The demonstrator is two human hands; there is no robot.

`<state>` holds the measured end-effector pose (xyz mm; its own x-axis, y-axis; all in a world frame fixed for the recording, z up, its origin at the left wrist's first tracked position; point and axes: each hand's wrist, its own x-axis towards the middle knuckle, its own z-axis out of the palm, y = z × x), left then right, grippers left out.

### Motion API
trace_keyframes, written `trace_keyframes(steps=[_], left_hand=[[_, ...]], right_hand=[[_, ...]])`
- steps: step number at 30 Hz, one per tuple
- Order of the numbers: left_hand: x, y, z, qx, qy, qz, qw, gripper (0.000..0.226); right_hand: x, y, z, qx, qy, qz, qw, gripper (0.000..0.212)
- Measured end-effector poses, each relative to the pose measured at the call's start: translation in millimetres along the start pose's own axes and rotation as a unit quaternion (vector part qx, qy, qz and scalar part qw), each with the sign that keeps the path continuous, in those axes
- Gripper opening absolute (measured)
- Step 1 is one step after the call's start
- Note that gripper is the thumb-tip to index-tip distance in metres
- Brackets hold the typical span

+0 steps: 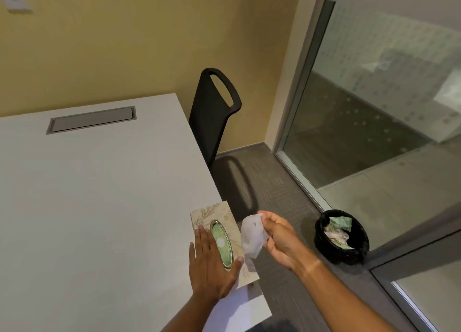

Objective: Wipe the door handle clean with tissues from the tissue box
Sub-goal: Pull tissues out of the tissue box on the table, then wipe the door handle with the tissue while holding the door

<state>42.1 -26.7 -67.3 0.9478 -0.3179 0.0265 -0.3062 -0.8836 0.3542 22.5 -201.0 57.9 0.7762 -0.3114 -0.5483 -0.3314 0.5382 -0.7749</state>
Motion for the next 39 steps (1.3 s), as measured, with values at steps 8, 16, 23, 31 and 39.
trace_keyframes(steps=[8,16,23,31,39], left_hand=[[11.5,17.7,-25.4,0.004,0.042,0.087,0.995,0.105],[21.2,123.4,-53.1,-0.015,0.081,0.245,0.966,0.103],[3.1,246.6,-33.8,-0.019,0.089,0.378,0.921,0.102],[-13.5,402.1,-5.4,-0.063,0.088,0.491,0.864,0.101],[-1.8,496.6,28.7,-0.09,0.067,0.556,0.823,0.1]], right_hand=[[-8.5,-14.5,-29.9,0.055,0.01,-0.02,0.998,0.023],[-56.2,-61.0,-107.5,0.073,-0.005,-0.121,0.99,0.028],[-122.3,-89.5,-223.8,0.007,0.138,-0.197,0.971,0.019],[-174.5,-120.1,-357.4,0.014,0.254,-0.28,0.926,0.02],[-191.0,-146.8,-420.8,0.029,0.32,-0.359,0.876,0.011]])
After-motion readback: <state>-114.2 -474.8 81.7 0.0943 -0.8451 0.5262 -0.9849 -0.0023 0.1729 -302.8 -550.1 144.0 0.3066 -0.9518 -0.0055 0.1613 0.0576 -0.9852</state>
